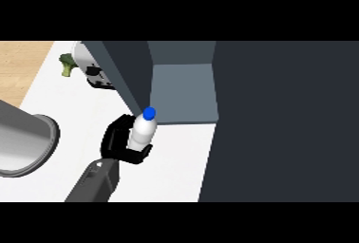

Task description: Pick up the bottled water, place it into the cabinet and close the cabinet

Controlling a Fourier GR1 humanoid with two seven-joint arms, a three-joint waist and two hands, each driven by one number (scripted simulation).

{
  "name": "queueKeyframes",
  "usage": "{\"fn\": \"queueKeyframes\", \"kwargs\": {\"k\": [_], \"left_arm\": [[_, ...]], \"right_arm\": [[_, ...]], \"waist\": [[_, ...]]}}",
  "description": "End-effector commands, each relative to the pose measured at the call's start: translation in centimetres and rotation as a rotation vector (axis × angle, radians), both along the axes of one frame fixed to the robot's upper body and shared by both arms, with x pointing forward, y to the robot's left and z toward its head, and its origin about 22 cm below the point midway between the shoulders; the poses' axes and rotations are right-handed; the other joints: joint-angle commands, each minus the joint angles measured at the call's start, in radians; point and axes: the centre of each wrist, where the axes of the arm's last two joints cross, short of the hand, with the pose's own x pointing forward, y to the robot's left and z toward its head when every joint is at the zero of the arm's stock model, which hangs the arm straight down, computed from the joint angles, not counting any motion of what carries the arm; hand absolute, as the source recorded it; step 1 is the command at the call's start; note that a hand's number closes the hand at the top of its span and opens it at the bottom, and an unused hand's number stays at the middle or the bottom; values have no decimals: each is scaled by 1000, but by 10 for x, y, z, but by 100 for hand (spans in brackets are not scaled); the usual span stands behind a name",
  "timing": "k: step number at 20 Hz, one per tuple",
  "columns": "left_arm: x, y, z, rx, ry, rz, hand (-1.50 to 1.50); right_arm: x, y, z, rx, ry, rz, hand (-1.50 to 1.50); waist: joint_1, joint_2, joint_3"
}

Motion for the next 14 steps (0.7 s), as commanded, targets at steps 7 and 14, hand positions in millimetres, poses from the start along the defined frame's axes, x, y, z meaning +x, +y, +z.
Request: {"fn": "queueKeyframes", "kwargs": {"k": [7, 14], "left_arm": [[33, -51, 39, -47, -16, -40, 150], [49, -73, 69, -54, -21, -30, 150]], "right_arm": [[-6, -26, 6, 110, -12, 47, -150], [4, -41, 4, 88, -26, 21, -150]], "waist": [[-26, -4, 1], [-42, -6, 1]]}}
